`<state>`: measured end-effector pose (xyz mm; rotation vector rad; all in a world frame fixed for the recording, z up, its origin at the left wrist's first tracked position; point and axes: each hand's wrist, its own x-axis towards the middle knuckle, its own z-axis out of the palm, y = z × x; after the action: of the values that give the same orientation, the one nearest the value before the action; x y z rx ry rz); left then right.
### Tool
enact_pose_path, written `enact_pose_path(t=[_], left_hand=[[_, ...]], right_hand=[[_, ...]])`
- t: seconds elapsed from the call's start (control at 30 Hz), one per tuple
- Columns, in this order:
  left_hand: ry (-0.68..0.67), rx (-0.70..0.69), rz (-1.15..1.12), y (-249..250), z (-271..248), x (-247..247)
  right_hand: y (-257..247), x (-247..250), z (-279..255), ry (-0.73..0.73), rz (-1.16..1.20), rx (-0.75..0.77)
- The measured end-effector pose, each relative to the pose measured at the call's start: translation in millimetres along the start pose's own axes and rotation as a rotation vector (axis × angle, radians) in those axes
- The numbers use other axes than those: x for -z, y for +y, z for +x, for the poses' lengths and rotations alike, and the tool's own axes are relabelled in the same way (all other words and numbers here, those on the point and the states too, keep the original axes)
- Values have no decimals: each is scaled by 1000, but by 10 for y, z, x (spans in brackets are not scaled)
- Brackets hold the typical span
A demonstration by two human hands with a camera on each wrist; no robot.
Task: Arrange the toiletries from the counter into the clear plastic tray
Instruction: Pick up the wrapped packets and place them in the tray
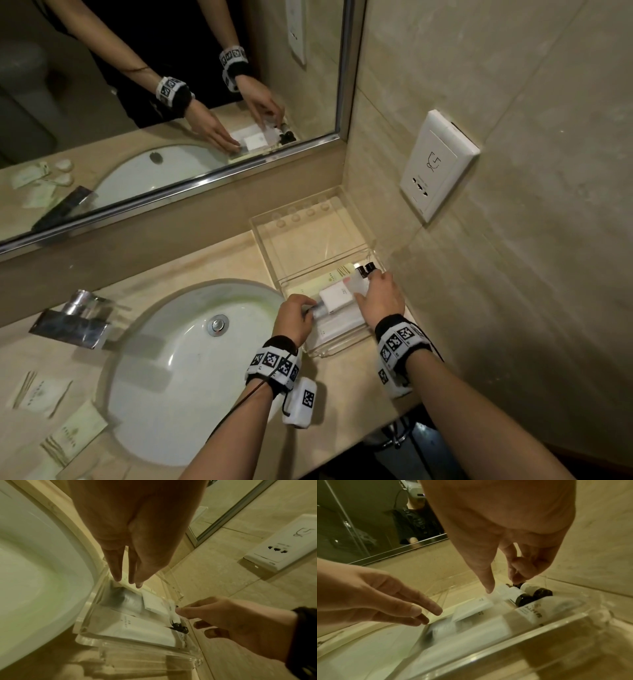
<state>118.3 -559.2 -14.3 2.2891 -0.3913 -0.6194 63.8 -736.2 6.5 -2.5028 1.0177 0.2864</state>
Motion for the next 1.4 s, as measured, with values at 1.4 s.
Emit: enact_pose_path(t=[1.4], left_hand=[[11,-179,205,-118,67,-171]], right_hand=[[184,-129,210,-142,-34,499]])
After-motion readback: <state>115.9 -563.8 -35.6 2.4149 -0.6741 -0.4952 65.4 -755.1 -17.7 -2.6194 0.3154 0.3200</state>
